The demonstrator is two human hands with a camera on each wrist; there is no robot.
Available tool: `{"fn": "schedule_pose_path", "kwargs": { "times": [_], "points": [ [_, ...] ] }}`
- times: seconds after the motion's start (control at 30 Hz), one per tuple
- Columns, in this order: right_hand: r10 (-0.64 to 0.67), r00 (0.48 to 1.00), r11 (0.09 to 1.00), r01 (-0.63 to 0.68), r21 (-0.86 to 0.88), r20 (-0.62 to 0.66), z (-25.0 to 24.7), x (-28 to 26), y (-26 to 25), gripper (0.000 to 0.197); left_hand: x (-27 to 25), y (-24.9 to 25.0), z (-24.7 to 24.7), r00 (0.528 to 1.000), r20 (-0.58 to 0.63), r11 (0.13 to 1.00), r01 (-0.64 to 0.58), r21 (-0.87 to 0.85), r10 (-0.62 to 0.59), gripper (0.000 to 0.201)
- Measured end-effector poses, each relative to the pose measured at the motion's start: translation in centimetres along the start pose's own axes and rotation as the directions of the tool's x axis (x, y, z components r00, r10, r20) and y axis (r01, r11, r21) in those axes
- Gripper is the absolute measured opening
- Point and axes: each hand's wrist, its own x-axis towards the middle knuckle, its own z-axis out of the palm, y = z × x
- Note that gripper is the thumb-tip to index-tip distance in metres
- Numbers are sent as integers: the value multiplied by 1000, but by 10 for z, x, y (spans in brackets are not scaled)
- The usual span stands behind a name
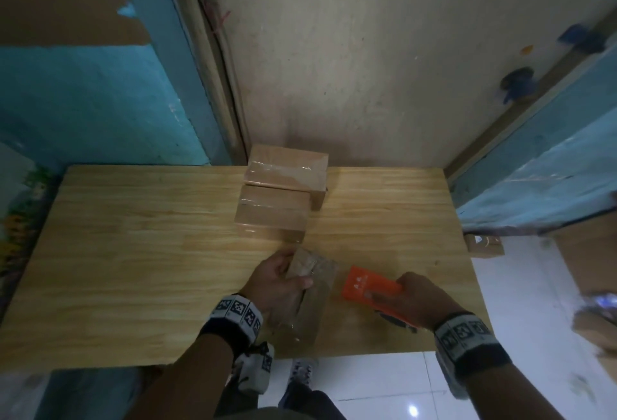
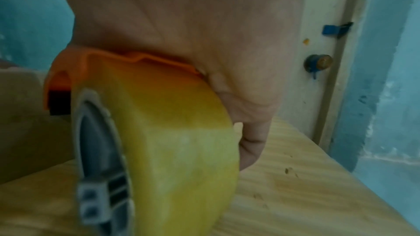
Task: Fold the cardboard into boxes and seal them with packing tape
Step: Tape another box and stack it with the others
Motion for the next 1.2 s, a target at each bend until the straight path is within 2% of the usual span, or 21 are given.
{"fn": "schedule_pose_path", "kwargs": {
  "times": [0.07, 0.23, 0.33, 0.5, 0.63, 0.83, 0.93, 1.03, 1.1, 1.2],
  "points": [
    [-23, 1000, 998, 22, -64, -11, -7, 0, 1, 98, -2, 2, 0, 1000, 4, 1000, 0, 2, 0, 63],
    [-52, 999, 998, 51, -35, -13, -22, -4, 29, 95, -4, 3, 1, 1000, 14, 1000, -5, 7, 5, 61],
    [3, 1000, 999, -3, -38, 0, -14, 1, 33, 97, -2, 2, 2, 1000, 8, 1000, -2, 9, 2, 66],
    [61, 995, 966, -79, -245, -78, 6, 16, -6, 108, -3, 6, 4, 1000, 10, 999, 1, 48, -2, 59],
    [86, 988, 928, -126, -351, -129, 11, 27, -32, 102, -2, 7, 3, 1000, 12, 997, 23, 77, -24, 65],
    [67, 981, 910, -136, -391, -184, 15, 24, -38, 94, 0, 13, -3, 997, 28, 948, 63, 312, -76, 82],
    [57, 968, 892, -159, -424, -243, 20, 23, -40, 91, 2, 18, -9, 996, 32, 887, 63, 457, -87, 74],
    [13, 944, 861, -178, -477, -328, 21, 19, -51, 87, 3, 36, -8, 992, 91, 764, 6, 645, -85, 62],
    [15, 934, 854, -198, -481, -357, 23, 13, -57, 85, 2, 46, -7, 989, 110, 733, -4, 680, -96, 62],
    [-9, 917, 851, -202, -484, -399, 24, 6, -68, 80, 0, 49, -7, 991, 97, 763, 9, 647, -94, 66]
  ]
}}
